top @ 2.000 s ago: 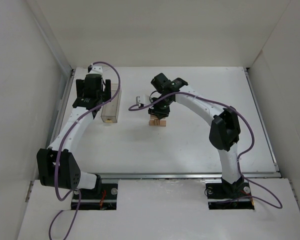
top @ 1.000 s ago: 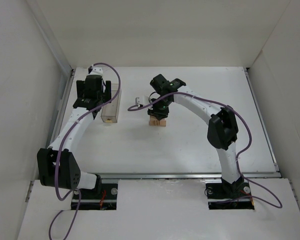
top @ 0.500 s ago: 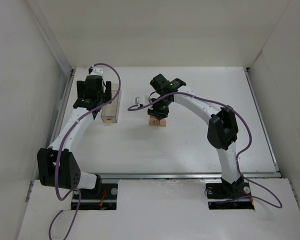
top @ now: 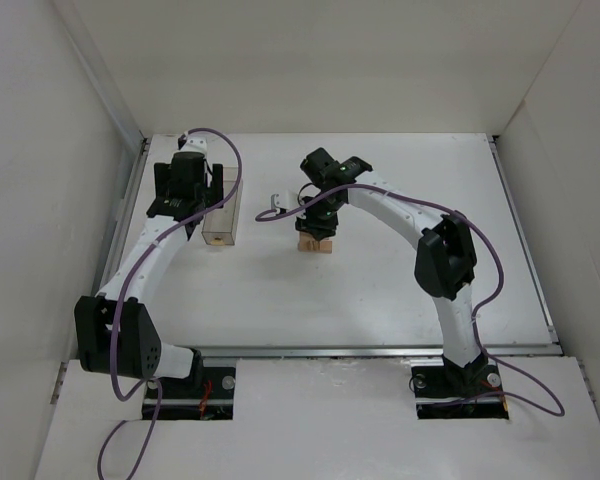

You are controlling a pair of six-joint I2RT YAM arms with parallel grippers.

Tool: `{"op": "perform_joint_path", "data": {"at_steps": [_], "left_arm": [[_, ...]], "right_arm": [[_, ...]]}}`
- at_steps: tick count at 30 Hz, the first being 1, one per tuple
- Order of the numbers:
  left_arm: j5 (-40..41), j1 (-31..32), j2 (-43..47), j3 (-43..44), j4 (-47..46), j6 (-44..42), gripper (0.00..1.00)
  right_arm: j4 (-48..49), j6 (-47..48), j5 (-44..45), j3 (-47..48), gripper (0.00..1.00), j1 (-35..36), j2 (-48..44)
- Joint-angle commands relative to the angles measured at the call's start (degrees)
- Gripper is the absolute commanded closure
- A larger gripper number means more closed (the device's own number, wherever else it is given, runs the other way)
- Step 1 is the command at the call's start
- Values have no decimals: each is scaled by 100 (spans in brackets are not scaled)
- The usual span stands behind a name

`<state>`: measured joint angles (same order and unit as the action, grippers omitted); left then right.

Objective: Build the wood block tower

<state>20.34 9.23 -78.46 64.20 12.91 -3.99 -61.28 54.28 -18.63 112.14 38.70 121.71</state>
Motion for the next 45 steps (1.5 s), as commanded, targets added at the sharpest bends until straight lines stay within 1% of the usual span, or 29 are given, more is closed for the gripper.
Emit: {"op": "perform_joint_path", "data": {"at_steps": [1, 3, 7, 8, 10, 11, 13, 15, 16, 17, 18, 19, 20, 21, 22, 23, 24, 25, 26, 27, 28, 29, 30, 32, 38, 45], "left_arm": [[5, -36, 208, -40, -157, 39, 0], [5, -36, 208, -40, -157, 39, 0], [5, -36, 208, -40, -157, 39, 0], [5, -36, 208, -40, -157, 39, 0], [5, -36, 208, -40, -157, 39, 0], [5, -36, 208, -40, -157, 39, 0], [5, -36, 208, -40, -157, 39, 0], [5, -88, 208, -40, -157, 39, 0], [5, -88, 208, -40, -157, 39, 0], [5, -88, 208, -40, -157, 39, 0], [5, -88, 208, -92, -157, 39, 0], [5, -88, 208, -92, -157, 39, 0], [5, -149, 208, -92, -157, 39, 0], [5, -150, 208, -92, -157, 39, 0], [5, -202, 208, -92, -209, 39, 0], [5, -203, 260, -92, -210, 39, 0], [66, -203, 261, -92, -210, 91, 0], [67, -255, 261, -92, -210, 91, 0], [136, -255, 261, -92, -210, 91, 0], [137, -255, 261, -145, -210, 91, 0], [137, -255, 261, -145, -210, 91, 0], [189, -255, 261, -145, -262, 91, 0], [190, -255, 261, -145, -262, 152, 0], [260, -255, 200, -145, -262, 153, 0], [374, -255, 138, -92, -262, 206, 0], [374, -255, 138, -92, -262, 258, 0]], "right_arm": [[90, 74, -105, 71, 56, -29, 19], [90, 74, -53, 71, 46, -29, 19], [90, 74, -53, 71, 43, -29, 19], [90, 74, -53, 141, 38, -29, 19], [90, 74, -105, 203, 23, -29, -94], [142, 74, -175, 203, 0, -29, -95], [142, 13, -281, 405, 0, -29, -305], [431, -233, -334, 466, 0, -29, -507], [606, -373, -334, 467, 0, -90, -804], [817, -722, -282, 371, 0, -90, -989], [1437, -978, -203, 266, 0, -169, -1200], [1878, -1320, -106, -83, 0, -291, -1446], [2396, -1741, 60, -330, 0, -388, -1988], [2967, -2781, 688, -629, 0, -494, -2280], [4130, -3400, 1234, -1241, 0, -730, -2544], [4620, -4024, 1970, -1525, 0, -854, -3008], [5007, -5266, 3892, -1780, 0, -977, -3187], [5351, -5879, 4929, -1966, 0, -1109, -3319], [5293, -6442, 5862, -2194, 0, -1406, -3416], [5049, -7005, 6645, -2196, 0, -1592, -3469], [4690, -8106, 7663, -2196, 0, -1767, -3539], [4016, -8457, 7864, -2196, 0, -2074, -3540], [3853, -8600, 7866, -2196, 0, -2199, -3601], [3624, -8601, 7866, -2258, 0, -2279, -3602], [3508, -8715, 7866, -2363, 0, -2349, -3733], [3508, -8882, 8279, -2363, 0, -2349, -3839]]}}
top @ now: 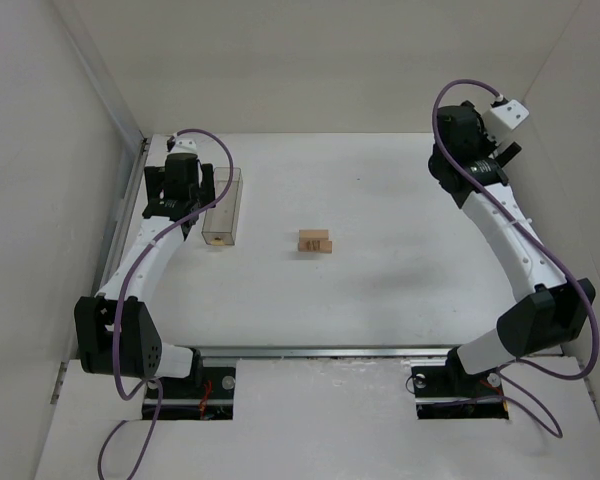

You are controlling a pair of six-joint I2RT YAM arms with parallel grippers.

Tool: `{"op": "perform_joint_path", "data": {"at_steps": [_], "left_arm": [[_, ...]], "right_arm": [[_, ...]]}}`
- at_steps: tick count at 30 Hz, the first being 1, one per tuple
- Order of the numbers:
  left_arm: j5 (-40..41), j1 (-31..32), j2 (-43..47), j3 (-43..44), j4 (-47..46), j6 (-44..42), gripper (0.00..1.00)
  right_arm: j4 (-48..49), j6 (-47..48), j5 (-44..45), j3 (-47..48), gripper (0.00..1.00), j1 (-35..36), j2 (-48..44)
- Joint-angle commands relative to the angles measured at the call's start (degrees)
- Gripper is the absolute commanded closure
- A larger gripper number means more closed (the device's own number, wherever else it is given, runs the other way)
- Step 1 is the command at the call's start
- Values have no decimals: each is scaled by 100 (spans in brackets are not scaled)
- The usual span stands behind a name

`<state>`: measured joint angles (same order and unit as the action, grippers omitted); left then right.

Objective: Build the wood block tower

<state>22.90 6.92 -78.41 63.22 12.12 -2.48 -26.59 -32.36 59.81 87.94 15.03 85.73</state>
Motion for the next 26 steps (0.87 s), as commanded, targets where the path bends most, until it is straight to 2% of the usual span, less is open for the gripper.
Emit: {"op": "perform_joint_path", "data": {"at_steps": [1, 26], "left_arm": [[119, -24, 133, 6, -184, 107, 0], [66, -24, 133, -47, -131, 107, 0]], "right_arm": [[-12, -270, 435, 56, 0, 18, -241], [-232, -376, 1067, 56, 0, 123, -189]]}}
